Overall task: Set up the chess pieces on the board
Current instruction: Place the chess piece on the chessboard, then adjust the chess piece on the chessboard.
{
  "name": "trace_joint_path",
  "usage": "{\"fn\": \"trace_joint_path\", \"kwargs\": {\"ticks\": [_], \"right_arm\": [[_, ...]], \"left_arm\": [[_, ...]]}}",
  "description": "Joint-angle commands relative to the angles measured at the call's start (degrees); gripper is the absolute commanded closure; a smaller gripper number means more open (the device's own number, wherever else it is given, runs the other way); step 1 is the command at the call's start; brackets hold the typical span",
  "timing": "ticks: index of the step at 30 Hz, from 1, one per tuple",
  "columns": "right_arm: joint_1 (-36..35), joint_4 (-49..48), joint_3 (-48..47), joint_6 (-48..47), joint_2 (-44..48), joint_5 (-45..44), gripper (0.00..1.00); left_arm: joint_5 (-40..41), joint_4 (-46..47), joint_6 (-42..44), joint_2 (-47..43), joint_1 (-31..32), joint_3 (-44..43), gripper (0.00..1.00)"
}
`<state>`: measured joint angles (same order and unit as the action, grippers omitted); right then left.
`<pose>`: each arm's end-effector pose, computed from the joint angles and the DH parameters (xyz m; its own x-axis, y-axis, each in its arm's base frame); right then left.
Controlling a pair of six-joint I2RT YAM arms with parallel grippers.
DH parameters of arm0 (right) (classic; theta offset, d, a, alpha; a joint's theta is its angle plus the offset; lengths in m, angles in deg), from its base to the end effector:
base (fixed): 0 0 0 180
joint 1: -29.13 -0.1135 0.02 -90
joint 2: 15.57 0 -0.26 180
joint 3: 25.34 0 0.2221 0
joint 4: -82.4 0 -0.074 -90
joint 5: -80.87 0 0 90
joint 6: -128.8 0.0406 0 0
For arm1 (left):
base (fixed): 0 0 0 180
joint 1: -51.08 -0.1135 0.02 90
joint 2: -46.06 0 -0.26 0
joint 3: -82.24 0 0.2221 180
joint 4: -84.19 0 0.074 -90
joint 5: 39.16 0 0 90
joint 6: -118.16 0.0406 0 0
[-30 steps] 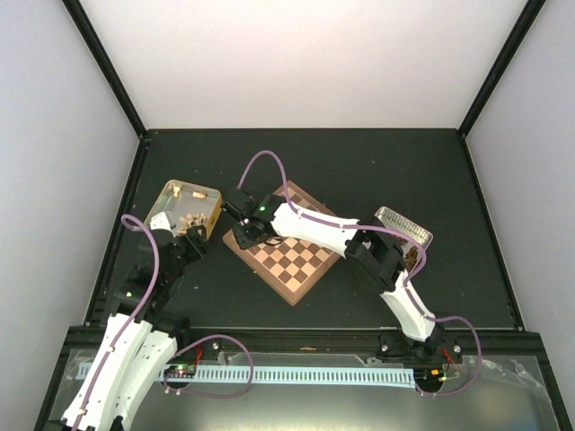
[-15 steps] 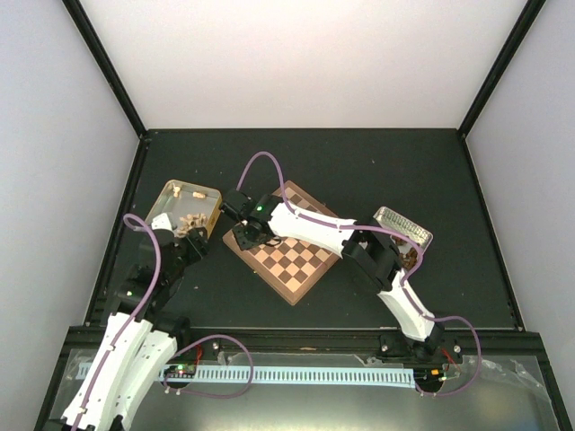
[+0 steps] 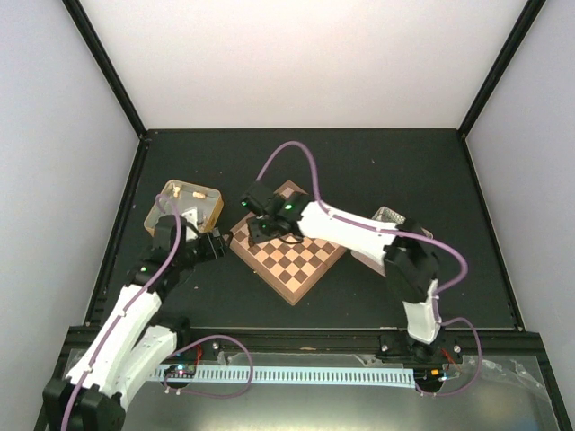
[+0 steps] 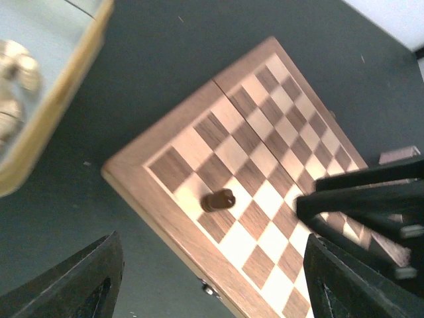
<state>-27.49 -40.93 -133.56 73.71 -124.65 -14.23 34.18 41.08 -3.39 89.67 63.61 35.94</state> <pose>0.2168 0.3224 0.2593 -0.8416 -0.2413 -0.4832 -0.3949 0.8853 0.2457 0.1337 -0.0416 0.2301 -0.7596 -0.3447 -0.5515 0.0275 0.8302 -0.5568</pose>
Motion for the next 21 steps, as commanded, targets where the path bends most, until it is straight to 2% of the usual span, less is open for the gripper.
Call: {"fn": "trace_joint_path", "kwargs": {"ticks": [1, 9, 13, 17, 21], "right_arm": [[3.96, -7.33, 9.27, 3.02, 7.43, -0.08, 0.64], [7.51, -9.11, 20.66, 1.26, 15.69, -2.08, 0.65], [7.99, -9.27, 23.37, 0.63, 17.38, -3.62, 0.65], [8.34, -9.67, 24.71, 0.44, 18.21, -4.18, 0.65], [8.62, -9.88, 25.19, 0.36, 18.70, -4.59, 0.65]], "left_arm": [[-7.18, 2.78, 1.33, 7.49, 1.49, -3.90, 0.30], [-0.73, 1.06, 0.42, 20.87, 8.01, -9.86, 0.39], [2.96, -1.22, 0.10, 26.19, 9.99, -12.74, 0.50], [5.97, -3.16, 0.34, 30.18, 11.38, -14.99, 0.55], [4.40, -2.25, 1.02, 33.87, 11.54, -16.21, 0.58]]}}
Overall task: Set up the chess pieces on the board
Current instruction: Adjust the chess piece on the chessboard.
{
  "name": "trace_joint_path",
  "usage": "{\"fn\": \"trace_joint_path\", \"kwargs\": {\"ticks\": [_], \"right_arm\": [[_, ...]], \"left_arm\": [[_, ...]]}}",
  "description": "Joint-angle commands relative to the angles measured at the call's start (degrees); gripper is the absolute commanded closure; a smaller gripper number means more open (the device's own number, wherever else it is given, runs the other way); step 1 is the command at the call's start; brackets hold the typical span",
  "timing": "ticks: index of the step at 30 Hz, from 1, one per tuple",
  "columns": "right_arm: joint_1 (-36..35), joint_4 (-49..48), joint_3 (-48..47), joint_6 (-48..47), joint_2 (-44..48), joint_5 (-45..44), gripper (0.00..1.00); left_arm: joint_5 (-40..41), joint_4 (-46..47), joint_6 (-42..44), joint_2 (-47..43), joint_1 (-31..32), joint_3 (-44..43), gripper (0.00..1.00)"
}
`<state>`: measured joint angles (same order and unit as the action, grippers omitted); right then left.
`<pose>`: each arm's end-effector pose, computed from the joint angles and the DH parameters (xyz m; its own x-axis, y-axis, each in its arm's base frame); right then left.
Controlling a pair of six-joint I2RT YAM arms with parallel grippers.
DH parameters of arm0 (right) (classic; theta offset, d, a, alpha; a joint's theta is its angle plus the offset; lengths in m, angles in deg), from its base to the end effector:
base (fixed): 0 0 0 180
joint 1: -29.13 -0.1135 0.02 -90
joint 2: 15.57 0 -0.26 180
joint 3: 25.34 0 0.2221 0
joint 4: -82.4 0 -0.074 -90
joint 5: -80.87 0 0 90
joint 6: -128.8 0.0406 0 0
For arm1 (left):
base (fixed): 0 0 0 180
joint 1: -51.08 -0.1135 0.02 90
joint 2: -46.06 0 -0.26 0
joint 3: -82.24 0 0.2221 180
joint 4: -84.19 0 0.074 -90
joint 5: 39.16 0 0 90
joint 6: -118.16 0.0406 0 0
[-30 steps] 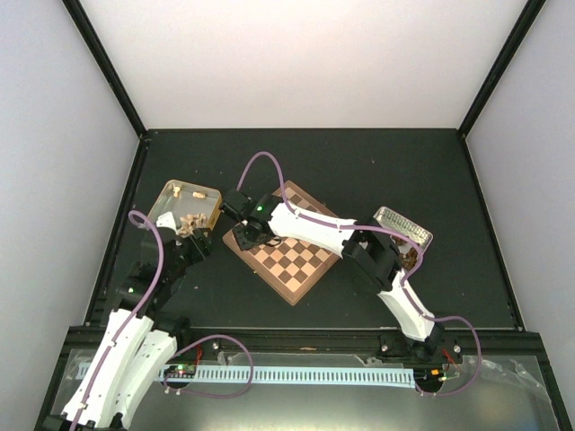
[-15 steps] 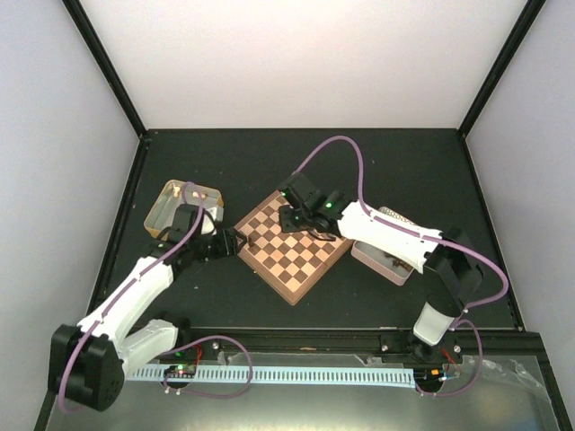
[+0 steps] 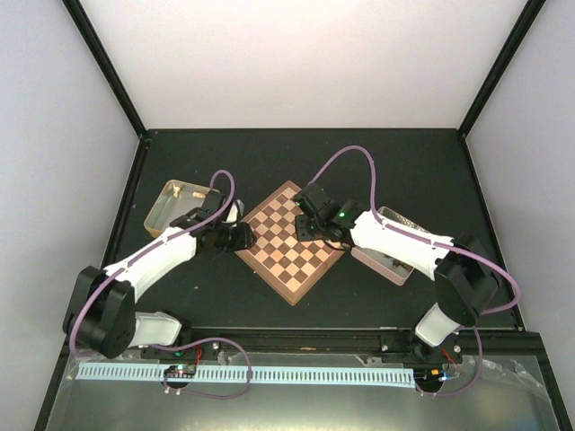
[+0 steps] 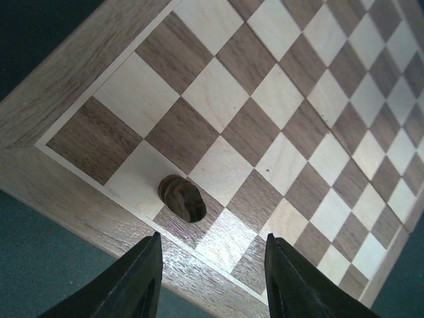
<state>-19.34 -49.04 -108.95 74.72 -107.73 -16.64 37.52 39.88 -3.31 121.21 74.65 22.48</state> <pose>0.2105 0.2297 0.2444 -0.8587 -0.0923 -0.5041 -0.2363 0.9441 0.2297 0.2023 -0.0985 0.2079 -0.9337 -0.1469 -0.3265 0.0096 0.9013 -0.4330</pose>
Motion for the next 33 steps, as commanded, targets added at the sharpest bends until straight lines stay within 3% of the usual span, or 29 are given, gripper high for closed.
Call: {"fn": "trace_joint_path", "kwargs": {"ticks": [1, 17, 33], "right_arm": [[0.51, -1.89, 0.73, -0.68, 1.93, -2.38, 0.65], [0.68, -1.81, 1.50, -0.68, 2.29, -2.93, 0.66], [0.73, -1.77, 1.49, -0.42, 2.61, -3.26, 0.66]], "left_arm": [[0.85, -1.17, 1.11, 3.16, 0.51, -3.18, 0.59], [7.94, -2.55, 2.72, 7.02, 0.51, -4.48, 0.62], [5.24, -1.16, 4.08, 8.70, 0.44, -4.93, 0.61]]}}
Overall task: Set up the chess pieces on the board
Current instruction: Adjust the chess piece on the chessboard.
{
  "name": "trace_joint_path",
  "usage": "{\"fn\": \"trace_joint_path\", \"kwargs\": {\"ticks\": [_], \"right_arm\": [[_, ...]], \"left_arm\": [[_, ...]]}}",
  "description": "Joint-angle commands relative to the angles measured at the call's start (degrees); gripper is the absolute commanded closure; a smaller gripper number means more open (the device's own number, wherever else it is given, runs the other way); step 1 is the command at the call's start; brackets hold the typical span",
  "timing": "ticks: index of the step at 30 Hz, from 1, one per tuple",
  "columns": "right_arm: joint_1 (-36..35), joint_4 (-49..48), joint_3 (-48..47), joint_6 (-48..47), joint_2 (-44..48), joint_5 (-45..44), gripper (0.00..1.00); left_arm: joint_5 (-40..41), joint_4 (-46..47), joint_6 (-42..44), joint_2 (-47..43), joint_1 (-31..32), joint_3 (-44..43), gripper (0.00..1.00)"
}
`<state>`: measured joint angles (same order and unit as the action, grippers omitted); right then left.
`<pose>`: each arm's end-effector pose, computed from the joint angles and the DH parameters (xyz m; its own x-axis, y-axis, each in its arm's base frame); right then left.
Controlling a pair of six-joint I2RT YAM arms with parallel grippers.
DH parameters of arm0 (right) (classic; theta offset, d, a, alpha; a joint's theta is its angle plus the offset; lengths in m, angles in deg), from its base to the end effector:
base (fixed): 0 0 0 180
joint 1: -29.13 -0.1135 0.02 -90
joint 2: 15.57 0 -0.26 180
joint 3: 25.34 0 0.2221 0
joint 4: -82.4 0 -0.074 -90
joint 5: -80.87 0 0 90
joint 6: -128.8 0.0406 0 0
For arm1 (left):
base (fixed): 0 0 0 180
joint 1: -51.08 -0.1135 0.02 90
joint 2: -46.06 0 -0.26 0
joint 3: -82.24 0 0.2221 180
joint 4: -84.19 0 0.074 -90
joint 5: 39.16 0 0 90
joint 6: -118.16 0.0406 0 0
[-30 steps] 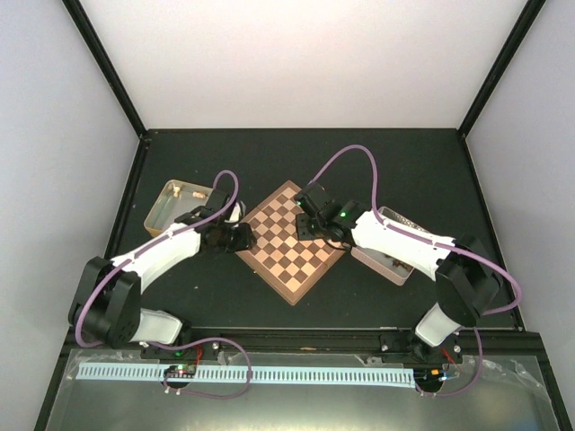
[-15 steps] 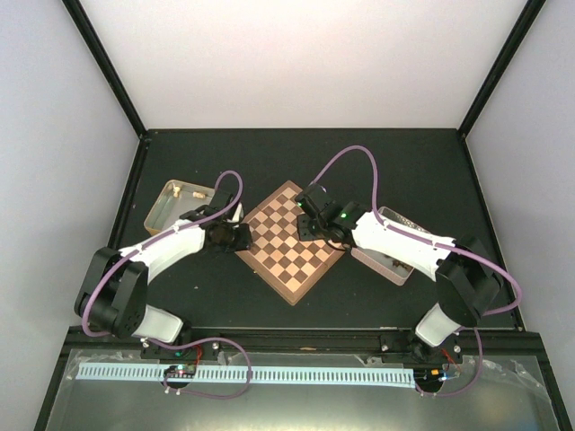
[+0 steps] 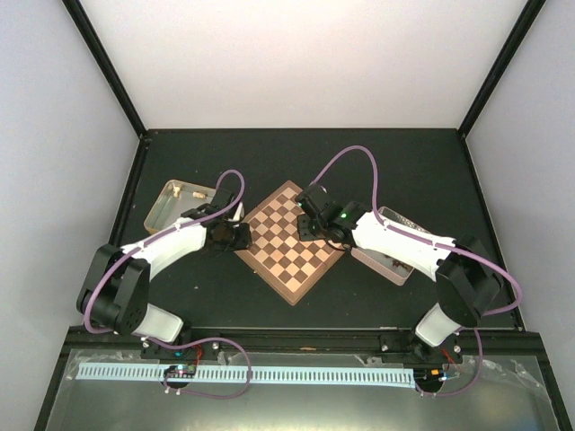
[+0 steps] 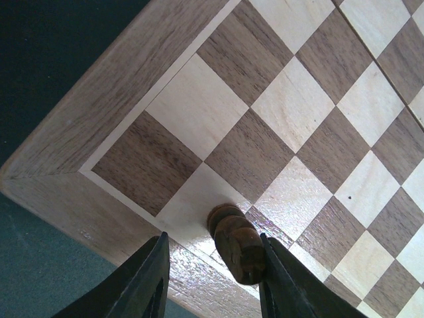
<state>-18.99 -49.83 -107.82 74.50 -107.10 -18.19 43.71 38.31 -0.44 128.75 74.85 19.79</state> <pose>0.2109 0.2256 0.2430 -0.8492 -0.0839 -0.5213 -0.2243 0.9511 0.2123 0.2190 -0.1020 0.1900 -0.9482 -0.1014 -0.3011 -0.0091 0.9559 -0.2934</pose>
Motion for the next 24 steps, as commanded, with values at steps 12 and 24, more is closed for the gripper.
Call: {"fn": "trace_joint_path", "kwargs": {"ticks": [12, 24], "right_arm": [[0.32, -0.97, 0.36, -0.03, 2.16, -2.15, 0.66], [2.15, -0.28, 2.26, 0.02, 6.28, -3.91, 0.66]], "left_arm": [[3.14, -1.28, 2.10, 1.54, 0.40, -2.31, 0.64], [-2.15, -0.18, 3.09, -0.85, 0.40, -2.88, 0.55]]}}
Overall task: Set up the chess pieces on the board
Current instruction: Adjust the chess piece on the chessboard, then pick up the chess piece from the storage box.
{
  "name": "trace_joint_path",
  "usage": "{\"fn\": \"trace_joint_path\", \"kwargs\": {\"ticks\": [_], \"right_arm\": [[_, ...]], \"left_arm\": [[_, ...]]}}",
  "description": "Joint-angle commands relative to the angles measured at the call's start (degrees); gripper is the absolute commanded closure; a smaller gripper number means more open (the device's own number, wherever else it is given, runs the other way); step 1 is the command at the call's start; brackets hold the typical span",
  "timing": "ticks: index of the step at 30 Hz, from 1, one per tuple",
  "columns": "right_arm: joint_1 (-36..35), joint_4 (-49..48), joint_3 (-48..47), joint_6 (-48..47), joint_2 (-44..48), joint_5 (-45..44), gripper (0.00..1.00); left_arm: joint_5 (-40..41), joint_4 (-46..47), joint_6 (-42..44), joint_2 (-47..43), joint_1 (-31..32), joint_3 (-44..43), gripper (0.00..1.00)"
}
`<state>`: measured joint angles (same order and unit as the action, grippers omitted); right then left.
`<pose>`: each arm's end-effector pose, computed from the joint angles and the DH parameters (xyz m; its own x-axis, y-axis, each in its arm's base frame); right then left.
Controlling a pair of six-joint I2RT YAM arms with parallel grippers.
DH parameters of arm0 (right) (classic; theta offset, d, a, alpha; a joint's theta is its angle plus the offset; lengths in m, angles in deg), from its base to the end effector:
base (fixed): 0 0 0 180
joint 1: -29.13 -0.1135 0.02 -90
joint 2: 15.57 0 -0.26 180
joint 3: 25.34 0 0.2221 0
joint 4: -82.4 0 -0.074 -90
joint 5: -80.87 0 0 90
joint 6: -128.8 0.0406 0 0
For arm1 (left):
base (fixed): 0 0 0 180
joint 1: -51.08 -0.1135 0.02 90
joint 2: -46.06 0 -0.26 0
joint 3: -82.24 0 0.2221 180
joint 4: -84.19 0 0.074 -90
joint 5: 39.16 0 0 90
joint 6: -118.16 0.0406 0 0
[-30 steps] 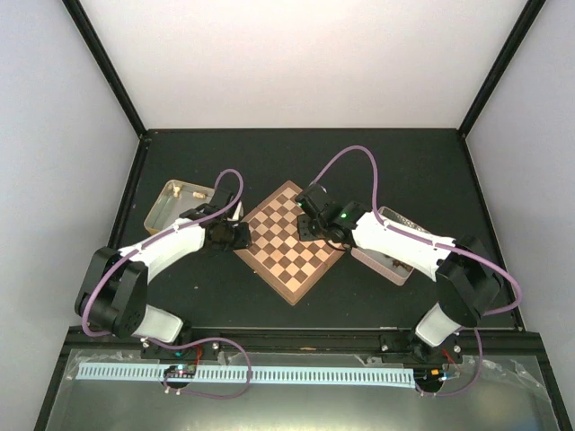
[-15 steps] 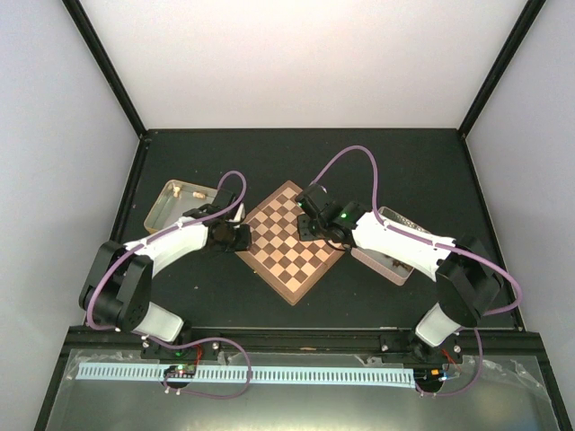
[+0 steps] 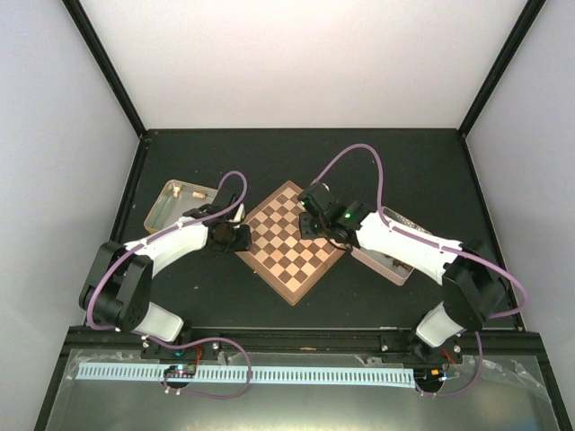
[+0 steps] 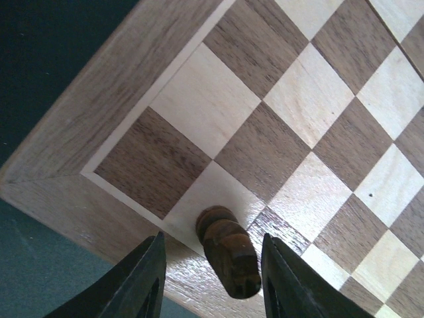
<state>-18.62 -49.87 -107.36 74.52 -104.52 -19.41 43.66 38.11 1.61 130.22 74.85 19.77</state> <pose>0.2082 0.2184 0.2537 -0.8300 -0.0594 -0.5546 -0.2148 0.9517 0.2195 0.2205 -0.1027 0.1843 -0.9559 -0.0636 -0.2867 0.0178 0.9620 -0.2726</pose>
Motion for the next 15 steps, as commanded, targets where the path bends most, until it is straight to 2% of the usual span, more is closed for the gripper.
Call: {"fn": "trace_joint_path", "kwargs": {"ticks": [1, 8, 9, 15], "right_arm": [[2.69, -0.24, 2.73, 0.15, 4.63, -2.82, 0.66], [14.01, 1.48, 12.85, 1.67, 15.60, -5.13, 0.66], [18.10, 2.14, 16.30, 1.96, 17.76, -5.86, 0.66], [24.72, 3.63, 22.92, 2.91, 19.37, -6.37, 0.71]], "left_arm": [[-2.13, 0.00, 1.02, -3.00, 0.40, -2.92, 0.55], [-0.27, 1.73, 0.93, -10.30, 0.33, -1.97, 0.53], [0.67, 3.04, 0.86, -14.37, 0.31, -1.63, 0.52], [1.86, 7.63, 0.55, -22.54, 0.31, 0.89, 0.51]]}}
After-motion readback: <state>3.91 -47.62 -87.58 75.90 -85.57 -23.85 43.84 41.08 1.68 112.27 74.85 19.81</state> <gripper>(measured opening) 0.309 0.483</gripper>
